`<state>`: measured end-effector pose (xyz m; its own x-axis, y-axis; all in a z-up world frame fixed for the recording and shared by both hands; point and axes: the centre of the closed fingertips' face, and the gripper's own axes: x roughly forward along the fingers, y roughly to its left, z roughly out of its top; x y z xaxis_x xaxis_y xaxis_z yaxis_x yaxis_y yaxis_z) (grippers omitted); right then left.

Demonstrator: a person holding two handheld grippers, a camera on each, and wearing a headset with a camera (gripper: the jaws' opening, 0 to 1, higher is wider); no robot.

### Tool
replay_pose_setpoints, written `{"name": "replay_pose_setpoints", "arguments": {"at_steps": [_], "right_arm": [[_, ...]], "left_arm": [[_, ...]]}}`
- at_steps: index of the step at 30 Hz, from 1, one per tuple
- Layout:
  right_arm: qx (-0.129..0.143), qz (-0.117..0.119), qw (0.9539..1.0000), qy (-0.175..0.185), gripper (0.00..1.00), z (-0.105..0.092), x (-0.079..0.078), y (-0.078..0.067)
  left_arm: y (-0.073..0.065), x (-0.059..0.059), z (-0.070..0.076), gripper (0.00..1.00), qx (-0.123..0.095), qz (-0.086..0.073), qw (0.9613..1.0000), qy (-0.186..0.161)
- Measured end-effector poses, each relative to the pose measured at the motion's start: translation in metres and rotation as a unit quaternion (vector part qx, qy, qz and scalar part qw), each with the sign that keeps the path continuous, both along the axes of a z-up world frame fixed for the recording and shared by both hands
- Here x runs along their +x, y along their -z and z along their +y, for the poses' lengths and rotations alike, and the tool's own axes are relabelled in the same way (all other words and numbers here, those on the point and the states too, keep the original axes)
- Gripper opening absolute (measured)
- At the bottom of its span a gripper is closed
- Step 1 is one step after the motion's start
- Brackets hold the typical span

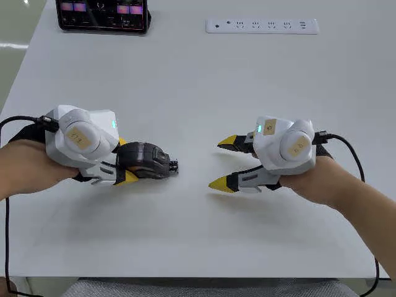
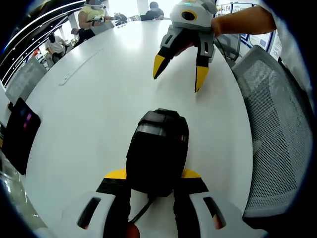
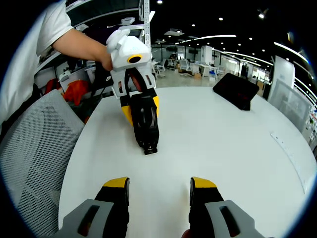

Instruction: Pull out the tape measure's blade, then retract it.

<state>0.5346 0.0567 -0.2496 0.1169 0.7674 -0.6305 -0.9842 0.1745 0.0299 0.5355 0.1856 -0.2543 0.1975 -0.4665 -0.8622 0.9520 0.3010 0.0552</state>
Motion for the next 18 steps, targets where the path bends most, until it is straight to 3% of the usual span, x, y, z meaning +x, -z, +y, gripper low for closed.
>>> {"name": "replay_pose_setpoints", "arguments": {"at_steps": [18], "right_arm": [[0.012,0.001,0.9994,-0.031,0.38,0.036,0.002,0.006]], "left_arm": [[0.001,0.000,0.001,0.28,0.003,0.003,1.0000,0.002]]}}
